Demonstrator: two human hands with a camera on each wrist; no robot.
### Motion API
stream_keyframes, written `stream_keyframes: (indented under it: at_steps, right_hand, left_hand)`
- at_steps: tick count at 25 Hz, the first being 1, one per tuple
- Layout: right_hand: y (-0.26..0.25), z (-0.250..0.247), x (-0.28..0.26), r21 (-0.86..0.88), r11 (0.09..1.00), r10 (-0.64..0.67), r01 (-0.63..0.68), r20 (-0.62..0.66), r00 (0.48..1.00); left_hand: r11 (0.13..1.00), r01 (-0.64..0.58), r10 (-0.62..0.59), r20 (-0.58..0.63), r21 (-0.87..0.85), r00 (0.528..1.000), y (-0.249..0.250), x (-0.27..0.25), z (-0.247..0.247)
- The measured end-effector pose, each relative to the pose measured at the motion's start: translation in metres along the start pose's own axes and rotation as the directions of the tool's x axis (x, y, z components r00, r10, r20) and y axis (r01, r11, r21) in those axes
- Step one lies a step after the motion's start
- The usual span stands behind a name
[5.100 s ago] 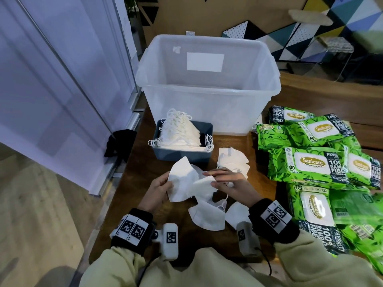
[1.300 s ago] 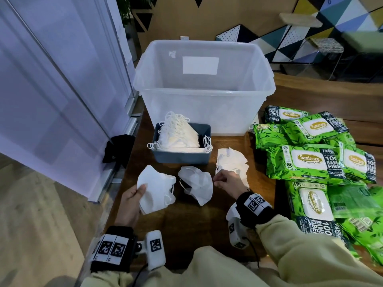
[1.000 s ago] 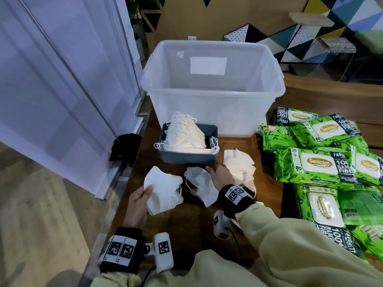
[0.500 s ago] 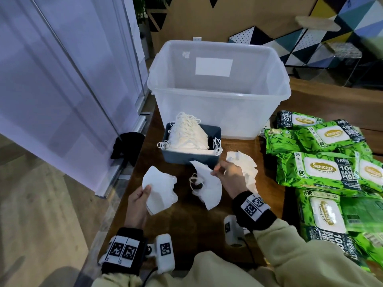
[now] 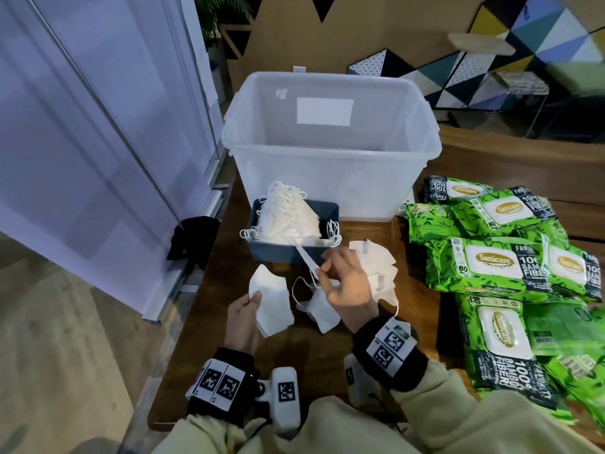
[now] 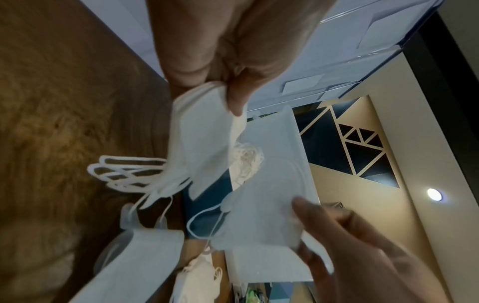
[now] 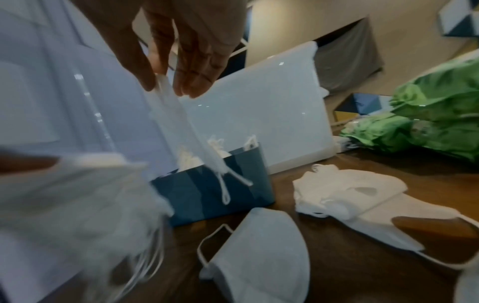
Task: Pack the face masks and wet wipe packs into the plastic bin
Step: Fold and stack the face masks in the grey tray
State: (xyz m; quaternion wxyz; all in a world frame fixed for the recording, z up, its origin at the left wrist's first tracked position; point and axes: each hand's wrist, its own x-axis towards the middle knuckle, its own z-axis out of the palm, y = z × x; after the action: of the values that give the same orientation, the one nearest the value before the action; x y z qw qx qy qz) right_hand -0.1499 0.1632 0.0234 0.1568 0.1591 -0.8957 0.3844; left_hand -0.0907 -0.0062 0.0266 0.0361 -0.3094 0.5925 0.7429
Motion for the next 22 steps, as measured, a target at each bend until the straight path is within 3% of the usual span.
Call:
stream_keyframes:
  at_steps: [3, 5, 10, 22]
  right_hand:
    - [-0.025, 0.018, -0.019, -0.061, 0.976, -0.204, 0.210, 0.098, 0.974]
    - [-0.034, 0.030, -0.030, -0.097, 0.957, -0.260, 0.273, 0.131, 0.957]
    - [-0.038, 0.037, -0.032, -0.072, 0.967, -0.228, 0.245, 0.192, 0.955]
    - [-0.043, 0.031, -0.029, -0.081, 0.942, -0.301, 0.325, 0.224, 0.927]
  left_hand:
    - [0.999, -0.013, 0.014, 0.024, -0.039, 1.000, -0.001, 0.001, 0.009]
    - [0.997, -0.022, 0.025, 0.037, -0.078, 0.999, 0.000, 0.001, 0.014]
    - [0.983, -0.082, 0.089, 0.035, -0.165, 0.995, -0.001, -0.002, 0.020]
    - [0.973, -0.071, 0.073, 0.003, -0.218, 0.997, 0.003, -0.001, 0.026]
